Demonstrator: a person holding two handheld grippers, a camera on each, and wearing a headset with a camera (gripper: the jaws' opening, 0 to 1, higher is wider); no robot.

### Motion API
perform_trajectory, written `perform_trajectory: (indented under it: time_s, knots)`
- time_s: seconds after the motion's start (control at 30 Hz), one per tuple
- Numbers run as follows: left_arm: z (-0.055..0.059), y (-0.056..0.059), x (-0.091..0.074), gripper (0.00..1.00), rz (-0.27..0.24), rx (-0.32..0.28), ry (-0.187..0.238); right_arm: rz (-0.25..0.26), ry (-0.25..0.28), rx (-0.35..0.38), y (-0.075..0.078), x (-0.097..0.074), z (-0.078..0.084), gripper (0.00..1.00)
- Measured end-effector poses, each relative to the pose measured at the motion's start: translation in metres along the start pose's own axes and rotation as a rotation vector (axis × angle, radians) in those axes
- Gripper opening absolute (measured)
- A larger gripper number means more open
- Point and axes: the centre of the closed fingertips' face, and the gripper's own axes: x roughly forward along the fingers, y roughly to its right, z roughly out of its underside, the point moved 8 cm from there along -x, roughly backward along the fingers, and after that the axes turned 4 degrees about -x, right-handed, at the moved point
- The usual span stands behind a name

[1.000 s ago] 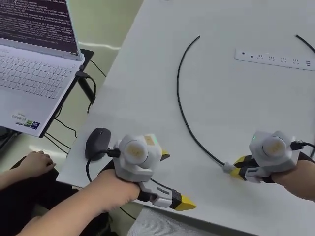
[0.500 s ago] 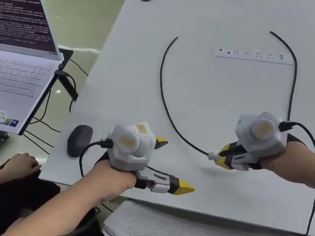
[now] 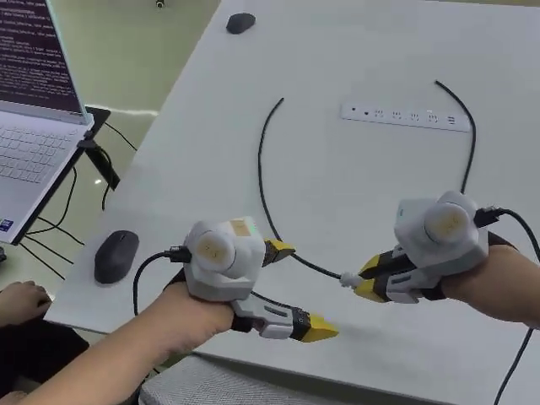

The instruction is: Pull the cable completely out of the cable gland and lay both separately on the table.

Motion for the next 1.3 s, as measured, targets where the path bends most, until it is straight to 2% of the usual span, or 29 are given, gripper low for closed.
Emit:
perform_trajectory:
  time_s: [0.3, 0.43, 0.5, 0.7, 0.8, 1.07, 1.17, 1.23, 1.3]
  knots:
    - [-0.017, 0.004, 0.007, 0.81, 0.018, 0.072, 0.0, -0.022, 0.019, -0.047, -0.009, -0.022, -0.006, 0.06]
    - [-0.027, 0.01, 0.013, 0.82, 0.046, 0.091, 0.028, -0.054, 0.018, -0.105, -0.015, -0.032, -0.013, 0.06]
    - [-0.03, 0.011, 0.016, 0.82, 0.054, 0.111, 0.025, -0.061, 0.009, -0.133, -0.017, -0.034, -0.015, 0.06]
    - [-0.029, 0.011, 0.022, 0.76, 0.085, 0.096, 0.018, -0.057, 0.019, -0.207, -0.022, -0.037, -0.018, 0.06]
    - [-0.027, 0.012, 0.024, 0.73, 0.091, 0.103, 0.01, -0.058, 0.008, -0.213, -0.021, -0.036, -0.014, 0.06]
    - [-0.026, 0.014, 0.029, 0.63, 0.121, 0.074, 0.035, -0.058, 0.013, -0.221, -0.018, -0.04, -0.007, 0.06]
    - [-0.028, 0.015, 0.03, 0.56, 0.137, 0.07, 0.053, -0.068, 0.03, -0.212, -0.018, -0.041, -0.006, 0.06]
    - [-0.028, 0.016, 0.031, 0.48, 0.152, 0.076, 0.057, -0.075, 0.042, -0.207, -0.019, -0.041, -0.005, 0.06]
    - [-0.027, 0.016, 0.033, 0.43, 0.164, 0.075, 0.05, -0.078, 0.042, -0.206, -0.019, -0.041, -0.004, 0.06]
